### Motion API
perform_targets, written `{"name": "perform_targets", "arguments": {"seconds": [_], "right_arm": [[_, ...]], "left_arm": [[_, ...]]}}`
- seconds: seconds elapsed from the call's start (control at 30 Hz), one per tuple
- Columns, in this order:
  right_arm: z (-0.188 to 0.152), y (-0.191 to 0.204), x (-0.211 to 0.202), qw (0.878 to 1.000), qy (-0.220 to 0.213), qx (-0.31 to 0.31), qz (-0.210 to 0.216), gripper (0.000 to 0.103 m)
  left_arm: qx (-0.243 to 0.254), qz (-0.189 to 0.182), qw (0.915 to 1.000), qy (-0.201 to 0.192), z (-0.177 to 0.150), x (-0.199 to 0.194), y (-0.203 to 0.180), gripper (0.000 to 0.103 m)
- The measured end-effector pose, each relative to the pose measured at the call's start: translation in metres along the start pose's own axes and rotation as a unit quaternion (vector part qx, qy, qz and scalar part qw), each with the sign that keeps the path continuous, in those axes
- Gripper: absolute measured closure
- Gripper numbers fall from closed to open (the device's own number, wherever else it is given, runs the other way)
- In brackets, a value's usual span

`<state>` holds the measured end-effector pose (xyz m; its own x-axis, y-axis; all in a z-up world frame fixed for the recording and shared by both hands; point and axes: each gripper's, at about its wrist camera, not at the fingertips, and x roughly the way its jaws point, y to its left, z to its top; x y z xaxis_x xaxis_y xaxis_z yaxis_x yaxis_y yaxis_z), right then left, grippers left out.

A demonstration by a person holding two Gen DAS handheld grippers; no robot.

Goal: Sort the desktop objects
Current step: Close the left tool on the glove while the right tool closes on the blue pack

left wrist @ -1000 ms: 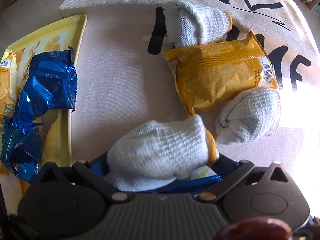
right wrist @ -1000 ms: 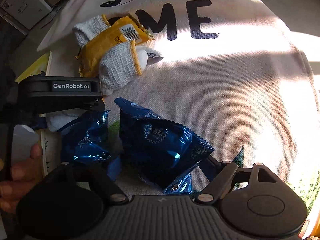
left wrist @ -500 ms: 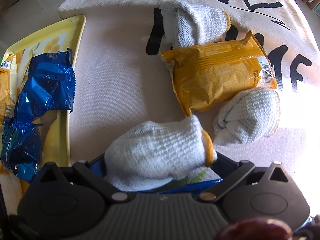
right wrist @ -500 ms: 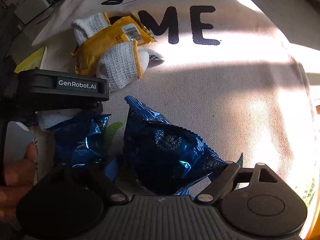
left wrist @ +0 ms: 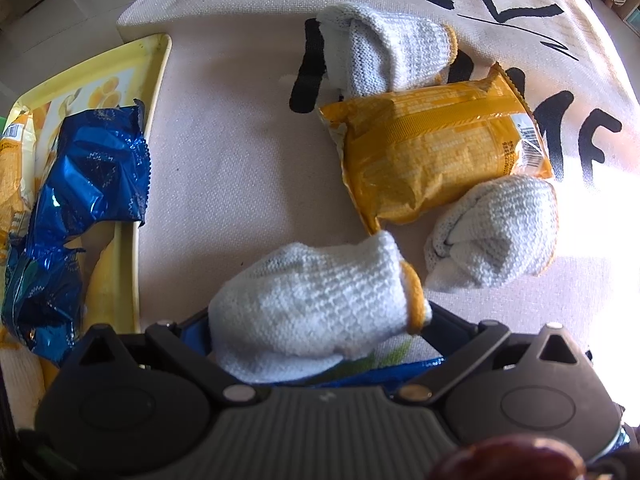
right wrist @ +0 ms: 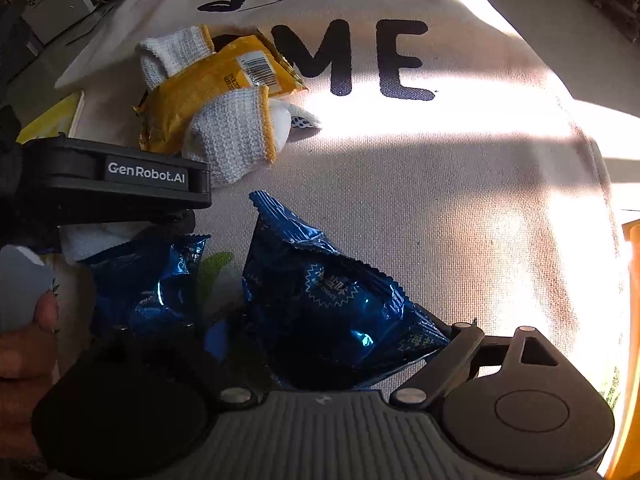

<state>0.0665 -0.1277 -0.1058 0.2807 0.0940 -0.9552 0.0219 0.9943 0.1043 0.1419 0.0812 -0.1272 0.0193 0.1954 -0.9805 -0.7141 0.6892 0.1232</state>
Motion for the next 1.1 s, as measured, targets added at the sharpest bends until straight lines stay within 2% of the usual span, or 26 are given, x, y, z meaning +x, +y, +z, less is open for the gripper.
{"name": "perform_targets", "arguments": {"seconds": [0.07, 0.13, 0.23, 0.33, 0.43, 0.53, 0.63, 0.73, 0.8, 0.9, 0.97, 1.1], "right_arm": [[0.001, -0.002, -0.003, 1.000, -0.006, 0.004, 0.006, 0.024], [0.004, -0.007, -0.005, 1.000, -0.007, 0.018, 0.016, 0.029], [0.009, -0.019, -0.010, 0.997, -0.016, 0.058, 0.038, 0.030], [0.017, -0.027, -0.019, 0.995, -0.036, 0.082, 0.042, 0.030], [0.019, -0.032, -0.031, 0.993, -0.054, 0.100, 0.045, 0.030], [0.021, -0.033, -0.040, 0.991, -0.061, 0.104, 0.049, 0.030], [0.021, -0.031, -0.046, 0.991, -0.068, 0.104, 0.056, 0.030], [0.021, -0.029, -0.051, 0.991, -0.074, 0.101, 0.056, 0.030], [0.019, -0.029, -0.052, 0.990, -0.075, 0.104, 0.055, 0.030], [0.018, -0.030, -0.048, 0.990, -0.068, 0.110, 0.054, 0.030], [0.018, -0.031, -0.043, 0.990, -0.059, 0.117, 0.059, 0.030], [0.019, -0.031, -0.034, 0.990, -0.050, 0.117, 0.060, 0.030]], "left_arm": [[0.005, -0.001, 1.0000, -0.001, 0.000, -0.001, -0.001, 0.002], [0.013, -0.005, 0.9999, -0.007, 0.000, -0.004, -0.003, 0.014], [0.021, -0.021, 0.9995, -0.012, 0.001, -0.012, -0.005, 0.021], [0.016, -0.036, 0.9990, -0.020, 0.003, -0.025, -0.005, 0.022], [0.018, -0.049, 0.9977, -0.044, 0.003, -0.044, -0.003, 0.025], [0.020, -0.059, 0.9958, -0.067, -0.009, -0.062, -0.008, 0.026], [0.024, -0.063, 0.9944, -0.081, 0.006, -0.071, -0.010, 0.027], [0.028, -0.068, 0.9935, -0.087, 0.001, -0.073, 0.000, 0.028], [0.029, -0.072, 0.9934, -0.085, -0.001, -0.072, 0.003, 0.028], [0.023, -0.071, 0.9946, -0.072, -0.006, -0.071, 0.013, 0.018], [0.017, -0.067, 0.9955, -0.064, -0.007, -0.066, 0.014, 0.016], [0.015, -0.068, 0.9965, -0.045, -0.002, -0.049, 0.009, 0.001]]}}
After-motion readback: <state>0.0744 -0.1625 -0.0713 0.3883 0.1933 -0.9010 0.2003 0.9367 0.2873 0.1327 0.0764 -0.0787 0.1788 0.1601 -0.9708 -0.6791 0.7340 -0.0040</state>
